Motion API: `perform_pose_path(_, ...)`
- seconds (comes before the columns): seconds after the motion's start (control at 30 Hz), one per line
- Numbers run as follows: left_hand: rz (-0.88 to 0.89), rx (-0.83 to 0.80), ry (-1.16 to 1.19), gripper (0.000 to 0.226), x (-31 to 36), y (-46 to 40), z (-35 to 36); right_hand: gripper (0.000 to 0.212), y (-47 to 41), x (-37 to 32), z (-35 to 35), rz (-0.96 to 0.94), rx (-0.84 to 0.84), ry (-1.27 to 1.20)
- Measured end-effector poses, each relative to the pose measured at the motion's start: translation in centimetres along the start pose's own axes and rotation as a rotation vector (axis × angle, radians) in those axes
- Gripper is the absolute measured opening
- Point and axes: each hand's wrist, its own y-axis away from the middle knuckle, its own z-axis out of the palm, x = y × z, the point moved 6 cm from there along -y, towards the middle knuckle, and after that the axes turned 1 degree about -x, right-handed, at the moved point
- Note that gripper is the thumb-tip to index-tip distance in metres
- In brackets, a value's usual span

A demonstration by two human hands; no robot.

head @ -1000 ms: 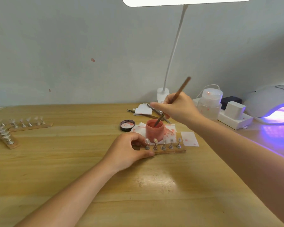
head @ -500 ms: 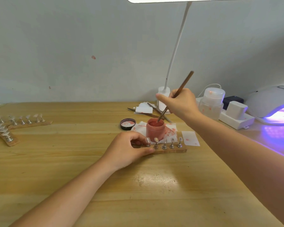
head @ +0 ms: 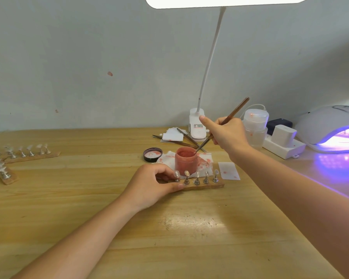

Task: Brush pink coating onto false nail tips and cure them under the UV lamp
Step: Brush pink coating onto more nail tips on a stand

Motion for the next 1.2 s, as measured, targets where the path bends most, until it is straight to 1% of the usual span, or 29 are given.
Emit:
perform_pose_path(0.17, -0.019, -0.004, 0.029, 0.018, 0.1, 0.1, -0.1, 0.050, 0.2, -0.8, -1.2, -0.066, 0.058, -0.002)
perform_pose_path(0.37, -0.007, -0.008, 0.050, 0.015, 0.3, 0.1, -0.3, 0.044, 2.3, -1.8, -2.1, -0.144, 0.114, -0.181)
perform_pose_path(0.43, -0.002, -0.002, 0.058, 0.014, 0.3, 0.1, -0.3, 0.040, 3.7, -2.0, -2.2, -0.175, 0.095, -0.291)
perform_pose_path(0.5, 0.006, 0.005, 0.062, 0.015, 0.3, 0.2, -0.2, 0.041, 5.4, -2.1, -2.0, -0.214, 0.033, -0.398)
perform_pose_path(0.57, 0.035, 0.006, 0.052, 0.016, 0.5, 0.3, -0.2, 0.043, 7.1, -2.0, -1.7, -0.258, -0.024, -0.437)
perform_pose_path(0.63, 0.086, 0.015, 0.023, 0.020, 0.8, 0.3, -0.2, 0.039, 8.6, -1.7, -1.5, -0.333, -0.057, -0.401)
perform_pose_path(0.73, 0.138, 0.033, -0.009, 0.026, 1.1, 0.6, -0.2, 0.029, 10.5, -1.7, -1.4, -0.524, -0.113, -0.222)
perform_pose_path(0.8, 0.147, 0.041, -0.007, 0.029, 1.1, 0.6, -0.2, 0.036, 11.2, -1.4, -1.1, -0.582, -0.168, -0.150)
perform_pose_path(0.87, 0.118, 0.045, 0.012, 0.030, 0.8, 0.6, -0.3, 0.050, 11.6, -1.0, -0.6, -0.558, -0.241, -0.169)
perform_pose_path(0.93, 0.090, 0.024, 0.027, 0.027, 0.7, 0.5, -0.2, 0.056, 11.9, -0.9, -0.3, -0.582, -0.257, -0.140)
perform_pose_path(1.07, 0.080, -0.014, 0.059, 0.013, 0.8, 0.5, 0.0, 0.054, 11.8, -0.8, 0.0, -0.623, -0.246, -0.054)
perform_pose_path(1.13, 0.080, -0.011, 0.068, 0.014, 0.9, 0.5, 0.0, 0.051, 11.7, -0.5, 0.2, -0.594, -0.266, -0.034)
perform_pose_path(1.2, 0.089, -0.009, 0.082, 0.018, 1.0, 0.6, 0.0, 0.051, 11.7, 0.1, 0.4, -0.527, -0.295, -0.047)
